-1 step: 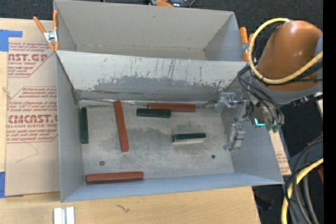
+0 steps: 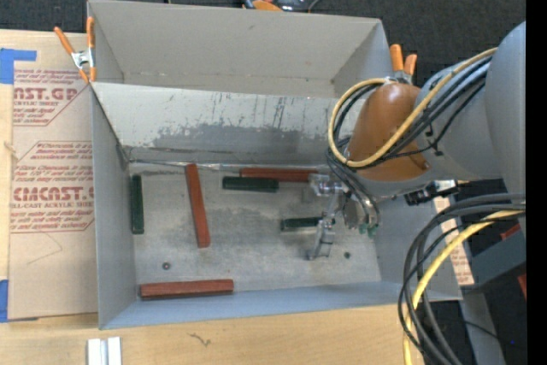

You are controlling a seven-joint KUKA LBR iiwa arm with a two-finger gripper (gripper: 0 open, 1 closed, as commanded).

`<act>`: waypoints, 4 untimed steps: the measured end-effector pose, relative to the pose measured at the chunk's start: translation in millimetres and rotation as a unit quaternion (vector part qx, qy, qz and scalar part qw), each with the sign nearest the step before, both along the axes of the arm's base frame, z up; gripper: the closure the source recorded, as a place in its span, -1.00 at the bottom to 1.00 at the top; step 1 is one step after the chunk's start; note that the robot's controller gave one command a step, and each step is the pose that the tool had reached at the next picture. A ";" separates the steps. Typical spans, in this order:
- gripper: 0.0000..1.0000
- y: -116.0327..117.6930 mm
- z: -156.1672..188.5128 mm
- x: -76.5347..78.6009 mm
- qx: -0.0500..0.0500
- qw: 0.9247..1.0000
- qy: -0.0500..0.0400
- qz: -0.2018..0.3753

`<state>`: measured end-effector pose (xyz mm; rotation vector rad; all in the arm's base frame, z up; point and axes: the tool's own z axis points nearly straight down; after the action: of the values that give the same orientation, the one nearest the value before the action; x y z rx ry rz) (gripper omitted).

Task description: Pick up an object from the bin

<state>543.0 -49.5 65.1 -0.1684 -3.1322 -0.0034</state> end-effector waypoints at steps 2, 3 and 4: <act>-1.00 9.9 37.9 -21.6 -0.001 0.997 -0.002 -0.076; -1.00 -0.5 2.5 -23.9 -0.002 0.995 0.000 -0.098; -1.00 -0.1 1.9 -24.1 -0.002 0.995 -0.002 -0.098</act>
Offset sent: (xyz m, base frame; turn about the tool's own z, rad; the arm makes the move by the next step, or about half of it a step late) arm -0.0169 0.0202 0.0349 0.0675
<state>519.0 -49.5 67.0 -0.4738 -3.1048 0.0014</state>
